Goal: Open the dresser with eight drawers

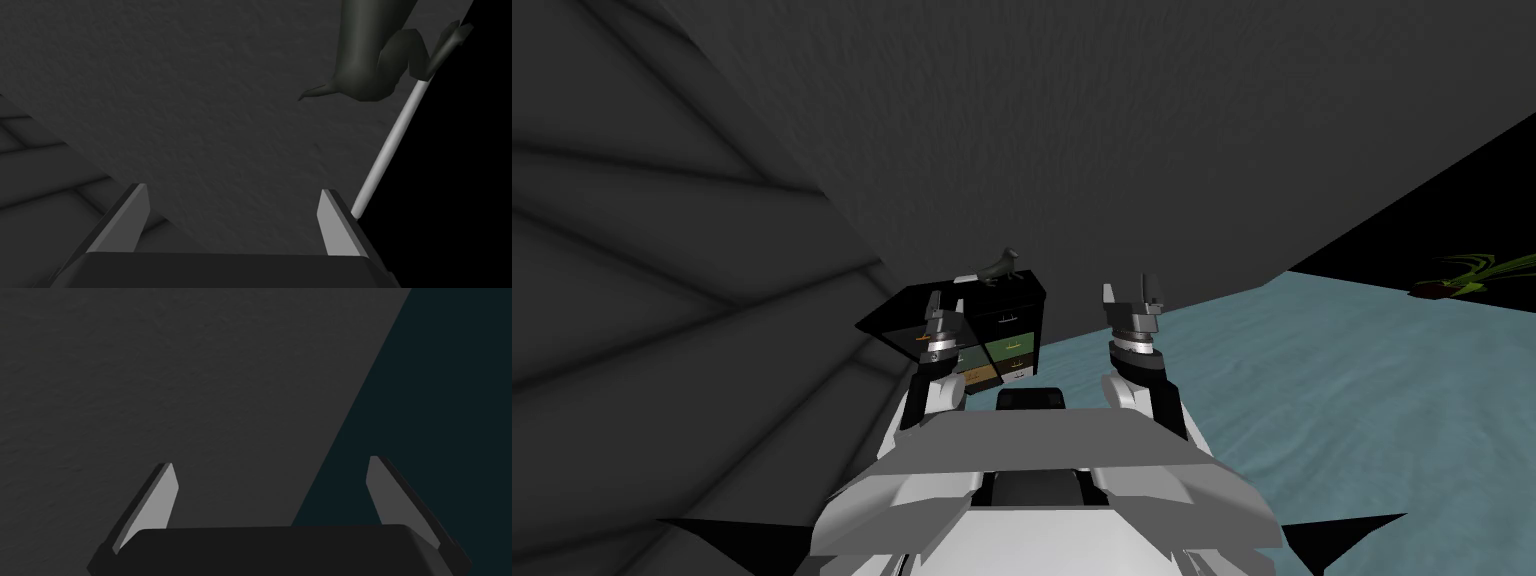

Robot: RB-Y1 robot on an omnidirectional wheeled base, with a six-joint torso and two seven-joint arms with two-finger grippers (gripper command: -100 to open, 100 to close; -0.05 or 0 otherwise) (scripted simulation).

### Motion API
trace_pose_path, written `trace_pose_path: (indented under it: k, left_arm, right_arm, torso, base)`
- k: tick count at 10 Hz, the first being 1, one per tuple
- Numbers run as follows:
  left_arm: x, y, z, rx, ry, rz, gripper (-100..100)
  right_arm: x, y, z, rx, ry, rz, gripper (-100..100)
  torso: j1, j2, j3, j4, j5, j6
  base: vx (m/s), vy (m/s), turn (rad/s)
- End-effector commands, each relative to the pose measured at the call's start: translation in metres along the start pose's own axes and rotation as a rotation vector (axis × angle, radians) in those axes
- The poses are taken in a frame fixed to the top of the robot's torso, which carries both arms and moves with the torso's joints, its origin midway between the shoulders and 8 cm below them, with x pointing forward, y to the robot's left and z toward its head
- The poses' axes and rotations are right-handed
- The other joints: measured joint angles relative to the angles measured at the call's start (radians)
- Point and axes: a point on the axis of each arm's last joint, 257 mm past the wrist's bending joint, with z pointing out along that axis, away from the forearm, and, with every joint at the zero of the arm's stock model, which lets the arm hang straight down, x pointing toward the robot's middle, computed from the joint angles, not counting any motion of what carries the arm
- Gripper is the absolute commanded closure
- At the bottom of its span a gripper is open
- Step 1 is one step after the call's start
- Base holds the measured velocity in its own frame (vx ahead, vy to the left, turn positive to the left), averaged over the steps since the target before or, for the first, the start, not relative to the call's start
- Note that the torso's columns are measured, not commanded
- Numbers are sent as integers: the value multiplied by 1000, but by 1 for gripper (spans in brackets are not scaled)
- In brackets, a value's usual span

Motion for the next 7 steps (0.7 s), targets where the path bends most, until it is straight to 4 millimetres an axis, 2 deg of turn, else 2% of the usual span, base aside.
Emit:
trace_pose_path:
  k: [1, 7]
  left_arm:
    - [0, 0, 0, 0, 0, 0, 0]
    - [2, -7, 2, 19, 5, -2, 0]
  right_arm:
    - [0, 0, 0, 0, 0, 0, 0]
    - [0, 0, 0, 0, 0, 0, 0]
  torso:
    - [0, 40, -82, 41, 0, 0]
    - [2, 468, -941, 467, 2, 0]
  base:
    - [0, 0, 0]
    - [0, 0, 0]
